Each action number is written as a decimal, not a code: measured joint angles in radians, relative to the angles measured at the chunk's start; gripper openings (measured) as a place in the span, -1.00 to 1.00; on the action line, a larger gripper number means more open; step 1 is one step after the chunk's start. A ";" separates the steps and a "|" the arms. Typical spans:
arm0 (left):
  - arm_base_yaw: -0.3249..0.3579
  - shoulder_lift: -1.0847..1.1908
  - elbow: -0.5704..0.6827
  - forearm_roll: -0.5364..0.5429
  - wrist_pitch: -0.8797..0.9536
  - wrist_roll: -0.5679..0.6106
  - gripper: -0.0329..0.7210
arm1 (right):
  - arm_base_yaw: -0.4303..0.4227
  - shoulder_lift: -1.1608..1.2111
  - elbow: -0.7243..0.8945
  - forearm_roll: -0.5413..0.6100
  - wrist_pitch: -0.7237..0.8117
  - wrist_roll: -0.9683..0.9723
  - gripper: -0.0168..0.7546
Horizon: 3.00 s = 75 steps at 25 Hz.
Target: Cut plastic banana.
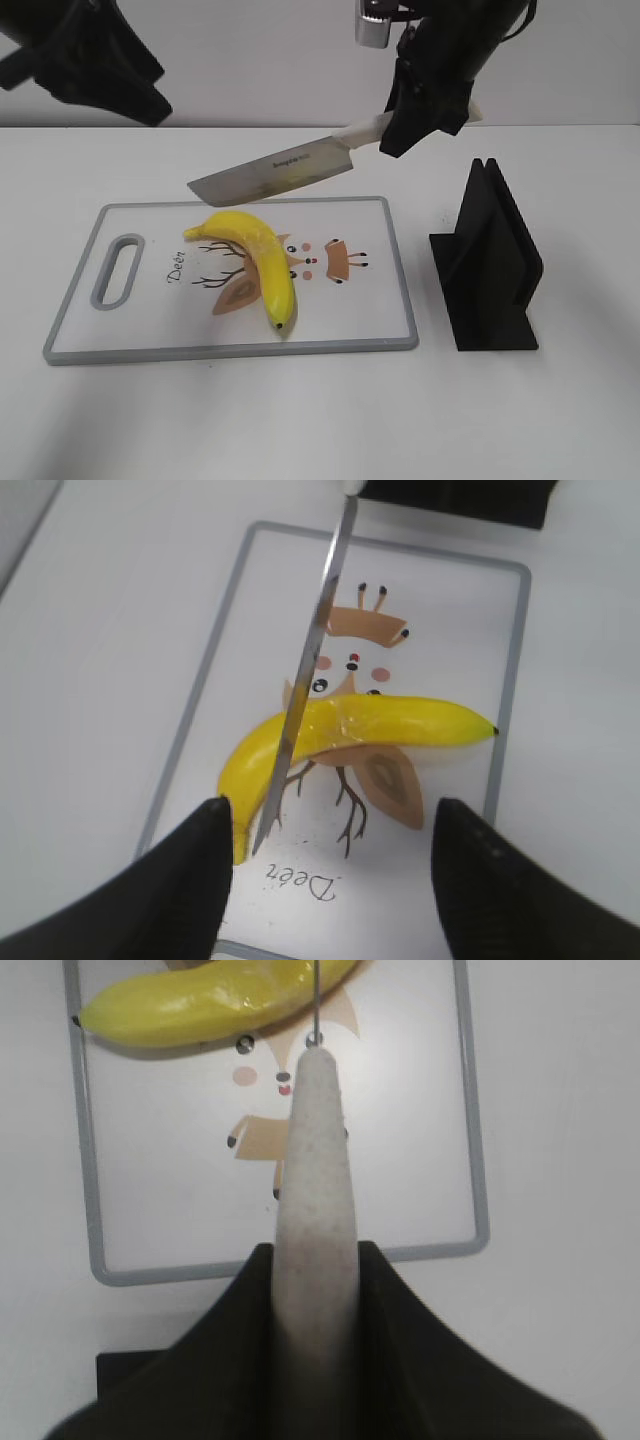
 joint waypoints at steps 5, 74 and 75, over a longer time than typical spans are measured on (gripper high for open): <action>-0.030 0.107 0.000 0.029 0.006 0.070 0.66 | 0.003 0.013 0.000 0.077 -0.001 -0.072 -0.51; -0.180 0.386 -0.016 0.371 -0.215 -0.240 -0.88 | 0.044 0.215 0.008 -0.135 -0.038 0.014 -0.51; -0.180 0.367 -0.014 0.379 -0.213 -0.242 -0.88 | 0.047 0.193 0.009 -0.135 -0.038 0.016 -0.51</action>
